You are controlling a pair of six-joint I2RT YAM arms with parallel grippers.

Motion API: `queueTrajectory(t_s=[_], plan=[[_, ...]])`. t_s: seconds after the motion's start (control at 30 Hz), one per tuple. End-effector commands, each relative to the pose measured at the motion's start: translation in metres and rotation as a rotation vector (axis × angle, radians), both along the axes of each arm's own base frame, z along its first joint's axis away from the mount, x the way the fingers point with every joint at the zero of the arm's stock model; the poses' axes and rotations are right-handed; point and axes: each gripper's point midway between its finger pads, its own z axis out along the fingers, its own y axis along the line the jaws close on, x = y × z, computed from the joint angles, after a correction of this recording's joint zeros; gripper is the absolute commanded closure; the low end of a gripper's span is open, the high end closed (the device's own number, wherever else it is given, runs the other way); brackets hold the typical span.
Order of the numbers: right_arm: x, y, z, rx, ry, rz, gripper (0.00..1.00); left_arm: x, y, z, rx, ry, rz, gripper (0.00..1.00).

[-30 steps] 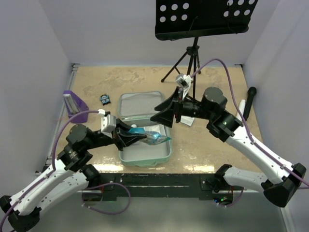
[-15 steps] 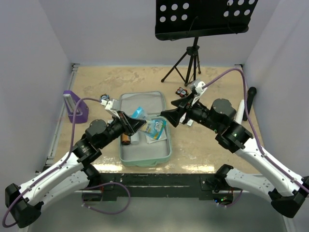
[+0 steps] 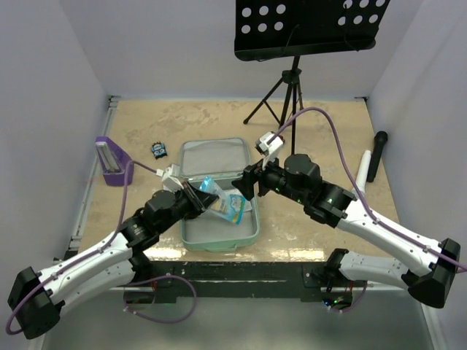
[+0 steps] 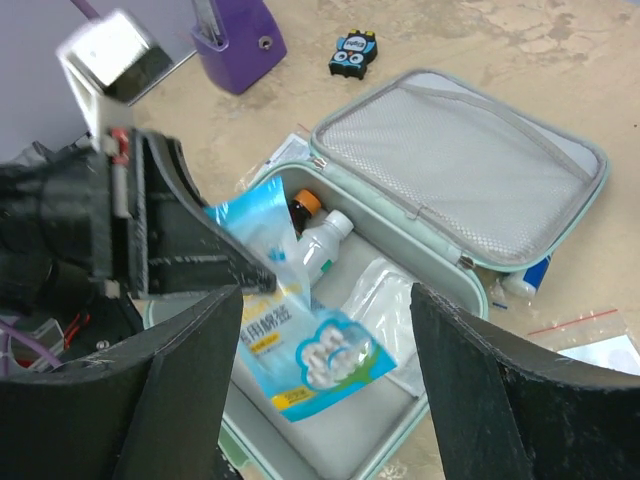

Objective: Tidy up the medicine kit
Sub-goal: Place the medical item at the medicine box.

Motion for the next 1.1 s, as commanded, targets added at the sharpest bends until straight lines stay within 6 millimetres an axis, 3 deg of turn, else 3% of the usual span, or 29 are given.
queueTrajectory(t_s=[0.0,0.23,0.5,0.63,0.9,1.07], plan=[[0.005,-0.004,-0.006,-0.015,-0.001,-0.034,0.28,-0.01,-0.005,-0.037,0.031,0.101,-0.002,1.0],[0.003,-0.003,-0.016,-0.02,0.013,-0.025,0.29,-0.019,-0.012,-0.055,0.064,0.138,-0.04,1.0],[0.006,-0.002,-0.023,-0.033,0.016,-0.03,0.28,-0.035,-0.015,-0.104,0.14,0.256,-0.081,0.97],[0.005,-0.001,-0.024,-0.042,0.014,-0.027,0.28,-0.032,-0.016,-0.1,0.171,0.236,-0.086,0.87],[0.005,0.0,-0.026,-0.045,0.018,-0.017,0.27,-0.03,-0.008,-0.09,0.275,0.213,-0.091,0.58],[0.004,0.002,-0.029,-0.05,0.025,-0.008,0.26,-0.035,0.004,-0.095,0.337,0.239,-0.085,0.52]])
